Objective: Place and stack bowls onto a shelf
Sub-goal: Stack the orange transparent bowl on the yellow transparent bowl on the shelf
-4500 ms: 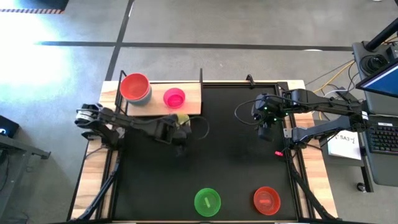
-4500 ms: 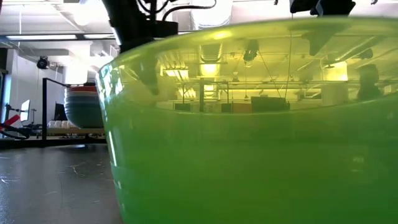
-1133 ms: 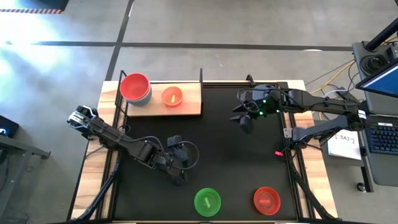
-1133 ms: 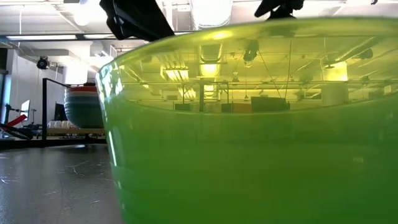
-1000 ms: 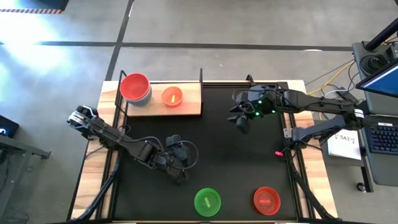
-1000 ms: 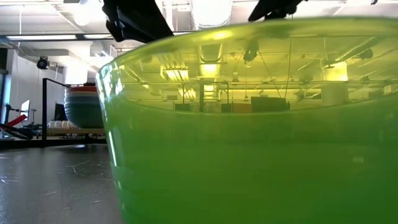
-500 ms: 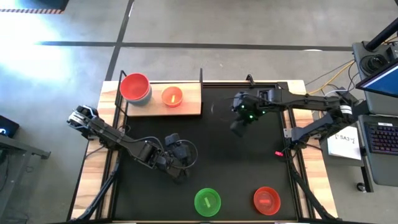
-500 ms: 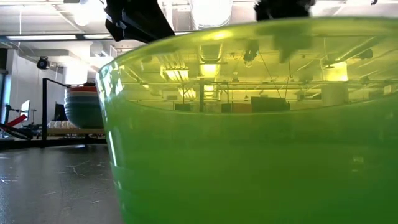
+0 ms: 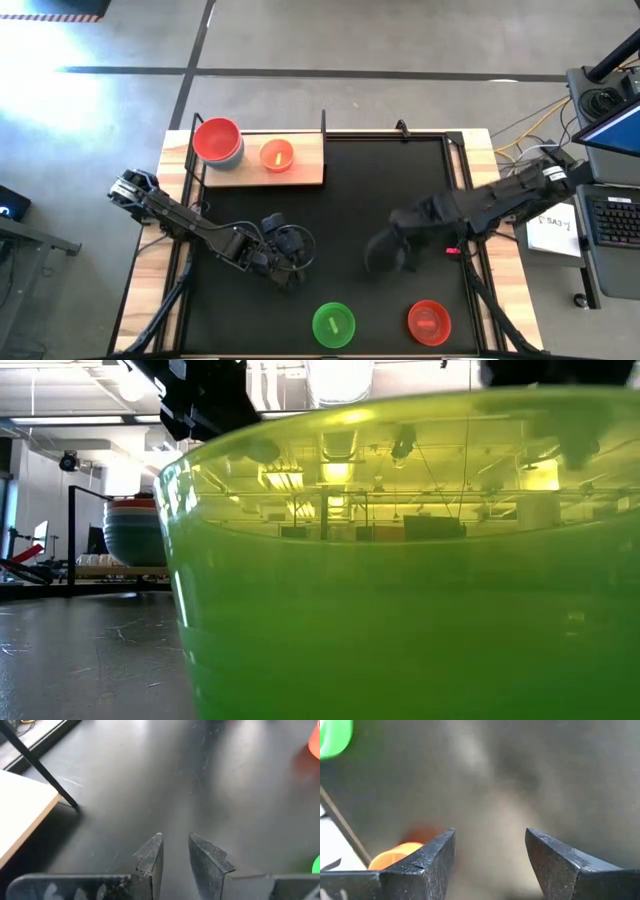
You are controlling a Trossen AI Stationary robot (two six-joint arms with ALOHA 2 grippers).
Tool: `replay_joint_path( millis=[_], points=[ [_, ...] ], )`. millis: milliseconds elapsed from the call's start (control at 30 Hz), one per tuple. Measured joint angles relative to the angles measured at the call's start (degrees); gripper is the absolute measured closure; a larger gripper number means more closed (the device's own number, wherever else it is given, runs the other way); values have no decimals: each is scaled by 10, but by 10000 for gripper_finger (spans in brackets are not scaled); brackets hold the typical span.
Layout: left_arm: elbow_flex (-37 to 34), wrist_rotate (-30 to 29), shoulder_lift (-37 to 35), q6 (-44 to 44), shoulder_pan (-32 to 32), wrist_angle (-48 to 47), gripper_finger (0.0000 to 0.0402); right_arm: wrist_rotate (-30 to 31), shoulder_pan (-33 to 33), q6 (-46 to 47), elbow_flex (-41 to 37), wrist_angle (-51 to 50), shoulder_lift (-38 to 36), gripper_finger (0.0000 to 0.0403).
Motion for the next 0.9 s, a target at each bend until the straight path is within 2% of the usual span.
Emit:
replay_joint_path(
  millis=[233, 400, 533, 900],
  points=[
    [0, -7, 0, -12, -9, 16, 327, 2, 143, 83, -65, 118, 1, 174],
    [0, -9, 0, -12, -16, 32, 327, 8, 210, 164, -114, 194, 1, 174],
    [0, -10, 0, -7, -23, 43, 327, 15, 241, 192, -143, 235, 1, 176],
    [0, -13, 0, 2, -34, 44, 327, 15, 270, 193, -186, 249, 5, 199]
  ],
)
